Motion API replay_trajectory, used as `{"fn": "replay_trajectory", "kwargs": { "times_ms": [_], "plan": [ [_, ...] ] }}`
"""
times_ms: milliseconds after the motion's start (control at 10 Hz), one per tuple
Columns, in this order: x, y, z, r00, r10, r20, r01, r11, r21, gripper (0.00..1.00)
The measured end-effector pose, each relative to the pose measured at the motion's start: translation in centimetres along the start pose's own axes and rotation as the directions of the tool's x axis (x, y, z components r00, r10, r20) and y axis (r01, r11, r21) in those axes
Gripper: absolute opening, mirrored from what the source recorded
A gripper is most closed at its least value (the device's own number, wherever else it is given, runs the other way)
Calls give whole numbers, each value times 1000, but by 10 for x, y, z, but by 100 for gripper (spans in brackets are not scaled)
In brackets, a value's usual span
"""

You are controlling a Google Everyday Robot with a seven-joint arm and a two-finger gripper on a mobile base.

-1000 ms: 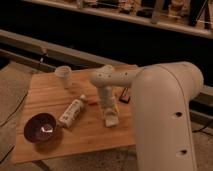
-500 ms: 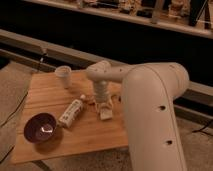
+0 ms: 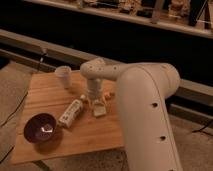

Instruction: Wipe the white sponge on the table

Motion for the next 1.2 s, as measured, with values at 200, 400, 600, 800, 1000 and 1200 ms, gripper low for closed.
{"fn": "replay_trajectory", "kwargs": {
  "times_ms": [200,400,600,800,1000,1200],
  "plan": [
    [6,17,-1,1000,-26,-2,26,999,-23,0],
    [16,28,2,999,-43,-6,42,998,-47,0],
    [34,34,8,999,-46,-19,45,997,-65,0],
    [49,33,14,998,-50,-35,48,997,-62,0],
    [69,28,21,997,-59,-58,57,997,-44,0],
    [88,19,25,994,-60,-89,58,998,-22,0]
  ]
}}
